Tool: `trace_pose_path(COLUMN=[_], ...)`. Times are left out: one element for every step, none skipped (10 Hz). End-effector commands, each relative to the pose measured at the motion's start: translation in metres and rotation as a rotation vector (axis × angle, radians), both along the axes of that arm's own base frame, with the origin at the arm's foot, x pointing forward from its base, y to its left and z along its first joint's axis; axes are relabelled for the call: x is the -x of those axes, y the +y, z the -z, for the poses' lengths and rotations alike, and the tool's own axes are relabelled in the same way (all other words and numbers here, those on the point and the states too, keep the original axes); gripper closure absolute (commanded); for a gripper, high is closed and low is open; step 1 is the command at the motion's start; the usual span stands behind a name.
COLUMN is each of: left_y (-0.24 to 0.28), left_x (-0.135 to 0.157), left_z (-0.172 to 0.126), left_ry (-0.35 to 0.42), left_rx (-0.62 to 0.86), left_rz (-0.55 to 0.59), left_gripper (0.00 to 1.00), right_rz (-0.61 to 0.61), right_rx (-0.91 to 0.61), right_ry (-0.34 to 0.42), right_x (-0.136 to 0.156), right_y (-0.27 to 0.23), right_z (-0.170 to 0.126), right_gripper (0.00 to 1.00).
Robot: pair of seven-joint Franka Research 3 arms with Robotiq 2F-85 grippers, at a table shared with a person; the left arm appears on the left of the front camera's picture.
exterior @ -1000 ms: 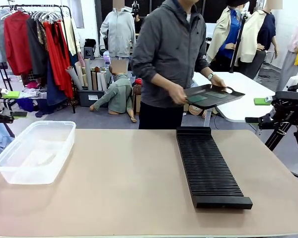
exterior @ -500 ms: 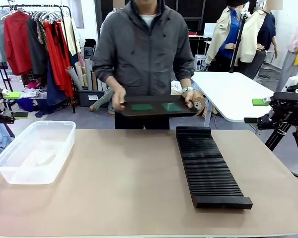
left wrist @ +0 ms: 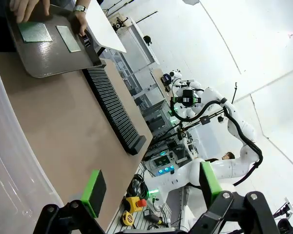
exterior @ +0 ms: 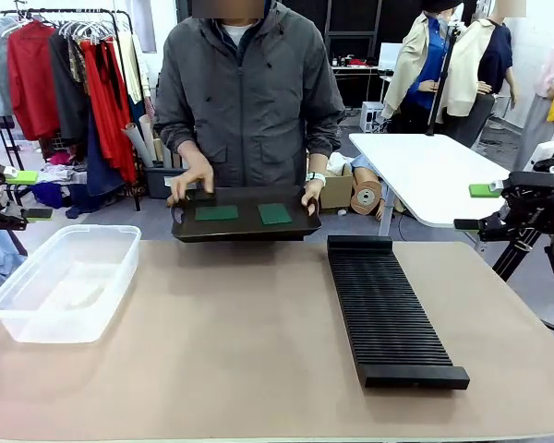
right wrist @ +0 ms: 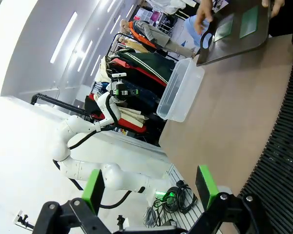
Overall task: Sort PCBs into racks and boxes based on the side picked up.
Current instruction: Pick up the Blank PCB handed by the Human.
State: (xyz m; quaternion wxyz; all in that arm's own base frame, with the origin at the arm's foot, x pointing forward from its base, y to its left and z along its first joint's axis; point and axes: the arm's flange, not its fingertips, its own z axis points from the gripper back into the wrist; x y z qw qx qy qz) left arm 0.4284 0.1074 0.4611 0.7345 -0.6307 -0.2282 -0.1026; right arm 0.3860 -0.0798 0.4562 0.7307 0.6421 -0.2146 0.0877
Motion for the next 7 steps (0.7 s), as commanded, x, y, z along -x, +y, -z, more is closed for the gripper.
trace_pose_path(left_y=[0.0012,0.0012,0.0012,0.0012,0.0012,0.0012,0.0012], left_x=[0.0004,0.0004,0.0004,0.0004,0.0004,0.0004,0.0004], left_z=[-0.0025,-0.0025,-0.0025,-0.0025,-0.0025,-0.0025,-0.0025], left_ry=[0.005,0.005,0.005,0.005,0.005,0.005,0.005], left_rx=[-0.002,-0.002,-0.002,-0.002,-0.002,-0.002,-0.002], left_rz=[0.002,0.002,0.002,0.002,0.002,0.002,0.002], left_gripper=[0.0,0.0,0.0,0.0,0.0,0.0,0.0], right_rz=[-0.009,-0.009,-0.009,-0.009,-0.009,-0.009,-0.009], right_rx=[-0.009,-0.009,-0.009,-0.009,-0.009,-0.009,-0.009], right_ry=[0.008,0.008,0.008,0.008,0.008,0.008,0.008], right_x=[0.0012,0.0012,0.0012,0.0012,0.0012,0.0012,0.0012], right_y=[-0.0013,-0.0013,-0.0013,-0.0013,-0.0013,-0.0013,-0.0013], right_z=[-0.0019,-0.0019,-0.0019,-0.0019,-0.0019,-0.0019,-0.0019], right_gripper=[0.0,0.0,0.0,0.0,0.0,0.0,0.0])
